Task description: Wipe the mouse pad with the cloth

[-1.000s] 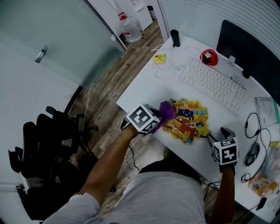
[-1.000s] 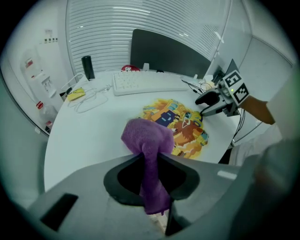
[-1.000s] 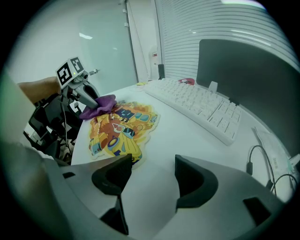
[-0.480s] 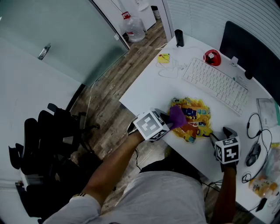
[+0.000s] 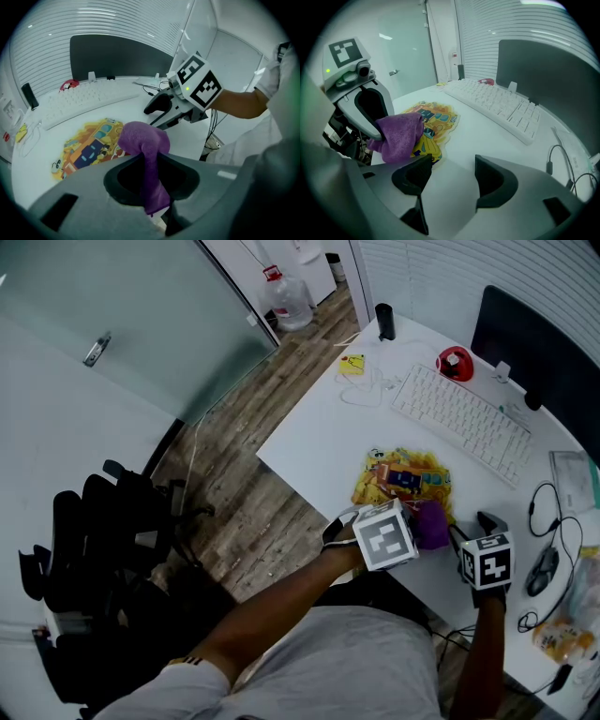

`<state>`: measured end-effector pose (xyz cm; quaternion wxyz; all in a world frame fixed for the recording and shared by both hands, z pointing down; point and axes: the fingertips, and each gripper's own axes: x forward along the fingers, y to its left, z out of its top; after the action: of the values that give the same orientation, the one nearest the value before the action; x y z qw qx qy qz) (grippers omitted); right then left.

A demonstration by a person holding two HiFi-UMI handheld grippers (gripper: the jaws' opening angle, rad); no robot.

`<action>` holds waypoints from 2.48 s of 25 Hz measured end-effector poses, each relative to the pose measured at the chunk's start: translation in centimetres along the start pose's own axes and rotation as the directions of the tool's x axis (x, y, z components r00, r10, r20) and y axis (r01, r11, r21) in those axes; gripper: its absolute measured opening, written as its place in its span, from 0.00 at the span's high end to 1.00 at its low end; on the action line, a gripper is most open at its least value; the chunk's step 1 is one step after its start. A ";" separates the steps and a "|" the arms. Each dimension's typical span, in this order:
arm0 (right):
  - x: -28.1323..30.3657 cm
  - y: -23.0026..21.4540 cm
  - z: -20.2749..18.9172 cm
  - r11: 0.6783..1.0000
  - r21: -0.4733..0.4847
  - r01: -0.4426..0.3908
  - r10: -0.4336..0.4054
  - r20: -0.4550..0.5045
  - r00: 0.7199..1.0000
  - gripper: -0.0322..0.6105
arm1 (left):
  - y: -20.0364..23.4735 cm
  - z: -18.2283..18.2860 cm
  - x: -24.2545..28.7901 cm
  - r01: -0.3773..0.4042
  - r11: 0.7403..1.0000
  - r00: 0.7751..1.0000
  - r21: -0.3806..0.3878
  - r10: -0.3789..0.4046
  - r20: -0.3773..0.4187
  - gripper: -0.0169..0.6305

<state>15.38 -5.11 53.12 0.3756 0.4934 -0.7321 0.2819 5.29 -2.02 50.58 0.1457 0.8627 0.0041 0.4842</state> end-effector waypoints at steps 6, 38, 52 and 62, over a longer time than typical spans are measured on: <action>0.0 0.0 -0.1 1.000 0.002 -0.003 0.003 0.003 1.000 0.56 | -0.2 -0.1 1.7 0.026 1.000 0.999 0.010 -0.025 -0.045 0.85; 0.1 -0.1 -0.2 1.000 -0.004 -0.013 0.013 0.001 1.000 0.56 | 11.3 -11.4 -8.0 -0.193 0.926 0.980 -0.324 0.196 -0.023 0.85; 0.0 -0.1 0.1 1.000 -0.008 -0.007 0.007 -0.002 1.000 0.56 | 11.6 -11.5 -9.5 -0.222 0.914 0.970 -0.340 0.243 0.020 0.85; -3.1 1.2 3.0 0.999 0.033 -0.038 0.033 0.137 0.990 0.56 | 9.3 -5.6 -11.7 -0.187 0.927 0.923 -0.325 0.278 0.264 0.85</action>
<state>14.13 -5.45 48.84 0.3107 0.5052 -0.7596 0.2670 -6.87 -11.26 45.99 0.2118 0.8900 -0.1939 0.3542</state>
